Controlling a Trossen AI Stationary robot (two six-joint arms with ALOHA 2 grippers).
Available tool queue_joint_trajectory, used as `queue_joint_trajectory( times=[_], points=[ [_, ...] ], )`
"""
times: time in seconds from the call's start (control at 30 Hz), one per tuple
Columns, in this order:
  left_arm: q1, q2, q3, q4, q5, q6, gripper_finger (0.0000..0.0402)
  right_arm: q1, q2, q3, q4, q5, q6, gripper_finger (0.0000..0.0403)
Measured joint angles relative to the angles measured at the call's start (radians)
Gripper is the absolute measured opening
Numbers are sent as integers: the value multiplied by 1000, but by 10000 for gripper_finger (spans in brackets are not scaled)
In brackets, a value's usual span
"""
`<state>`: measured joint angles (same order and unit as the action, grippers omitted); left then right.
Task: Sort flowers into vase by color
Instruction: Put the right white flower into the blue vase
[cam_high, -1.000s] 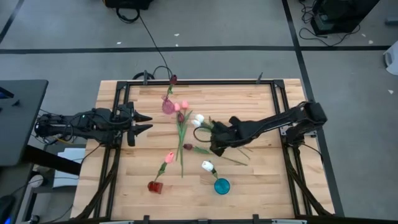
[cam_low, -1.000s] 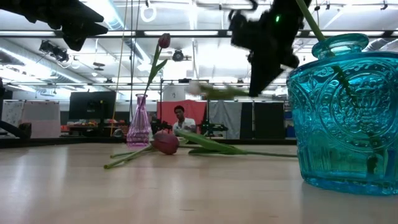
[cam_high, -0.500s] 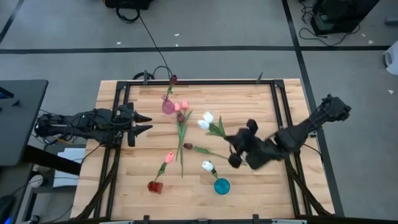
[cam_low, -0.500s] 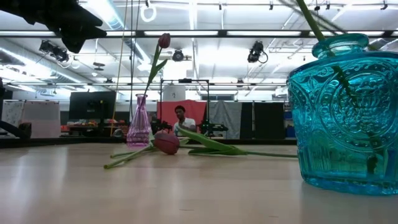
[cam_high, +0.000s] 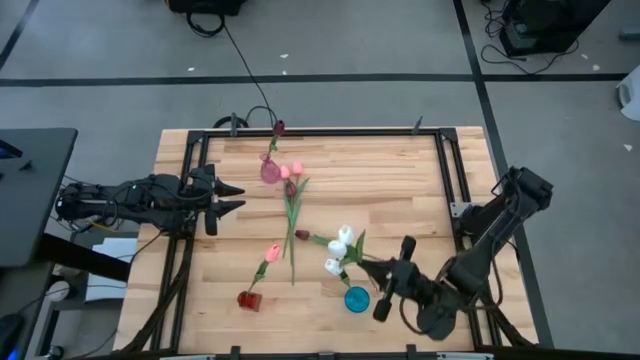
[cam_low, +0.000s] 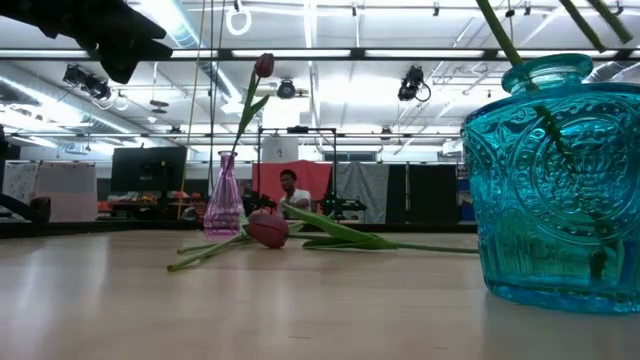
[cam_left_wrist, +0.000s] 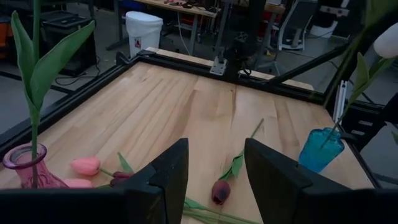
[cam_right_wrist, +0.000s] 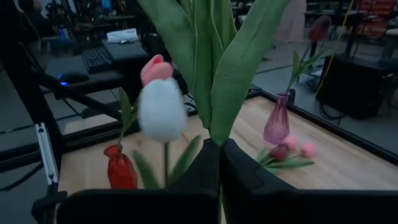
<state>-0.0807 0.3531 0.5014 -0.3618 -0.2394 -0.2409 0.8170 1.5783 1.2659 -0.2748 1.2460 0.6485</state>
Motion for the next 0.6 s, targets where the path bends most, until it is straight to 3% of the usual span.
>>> queue_joint_trajectory(
  times=[0.17, 0.47, 0.6],
  points=[
    [0, 0, 0, 2, 0, 3, 163, 16, 77, 0, 164, 48, -97, 11],
    [0, 0, 0, -3, 0, 4, 163, 22, 176, 0, 643, 67, -561, 11],
    [0, 0, 0, -3, 0, 3, 163, 22, 203, 0, 729, 52, -650, 11]
  ],
)
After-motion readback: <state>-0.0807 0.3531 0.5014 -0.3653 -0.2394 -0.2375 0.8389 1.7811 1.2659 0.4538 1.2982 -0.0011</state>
